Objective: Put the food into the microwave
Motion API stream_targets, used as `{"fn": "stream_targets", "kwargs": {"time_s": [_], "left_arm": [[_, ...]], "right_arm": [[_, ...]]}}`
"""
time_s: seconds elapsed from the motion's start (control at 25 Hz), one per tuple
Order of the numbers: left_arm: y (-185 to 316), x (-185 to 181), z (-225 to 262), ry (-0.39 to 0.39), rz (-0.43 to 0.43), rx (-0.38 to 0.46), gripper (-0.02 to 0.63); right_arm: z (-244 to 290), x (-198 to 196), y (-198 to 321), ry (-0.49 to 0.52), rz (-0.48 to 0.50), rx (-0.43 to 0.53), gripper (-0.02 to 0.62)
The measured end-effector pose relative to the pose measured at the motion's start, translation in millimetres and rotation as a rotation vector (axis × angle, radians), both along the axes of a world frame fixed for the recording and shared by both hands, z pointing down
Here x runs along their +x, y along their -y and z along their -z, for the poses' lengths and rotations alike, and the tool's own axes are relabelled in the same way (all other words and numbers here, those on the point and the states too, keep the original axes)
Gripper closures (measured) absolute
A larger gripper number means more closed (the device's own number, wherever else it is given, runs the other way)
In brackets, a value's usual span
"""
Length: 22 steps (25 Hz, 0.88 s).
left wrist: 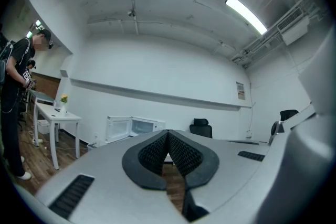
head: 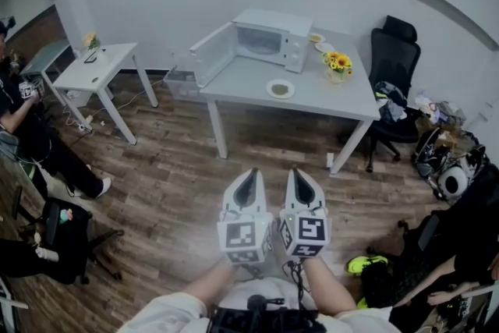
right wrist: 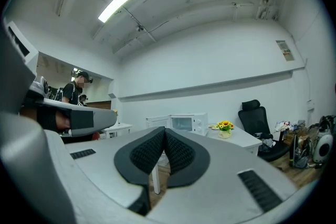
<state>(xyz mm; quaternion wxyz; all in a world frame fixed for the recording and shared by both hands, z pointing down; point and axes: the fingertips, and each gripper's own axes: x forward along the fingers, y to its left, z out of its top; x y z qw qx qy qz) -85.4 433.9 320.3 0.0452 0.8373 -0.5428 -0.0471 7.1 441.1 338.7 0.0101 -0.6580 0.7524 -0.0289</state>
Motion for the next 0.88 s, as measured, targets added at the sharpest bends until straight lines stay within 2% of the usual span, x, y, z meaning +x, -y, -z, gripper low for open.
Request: {"fn": "stream_targets", "kwargs": {"time_s": [0.16,0.6,0.88], "left_arm": [[27.7,5.9,4.9,0.003,0.007,0.031,0.597],[103.5,34.2,11.9,0.037,-0.006,0.036,0.597],[152.3,53.6,18.6,0.056,0.021,0.057,0.597]], "right_arm": [[4.9,7.5,28.4,0.0,0.002,0.01,0.574],[12.9,36.7,104.8,-0.002,0.014,0.021,0.574],[20.4,56.6,151.5,-0.015,0.045,0.034,0.574]]}}
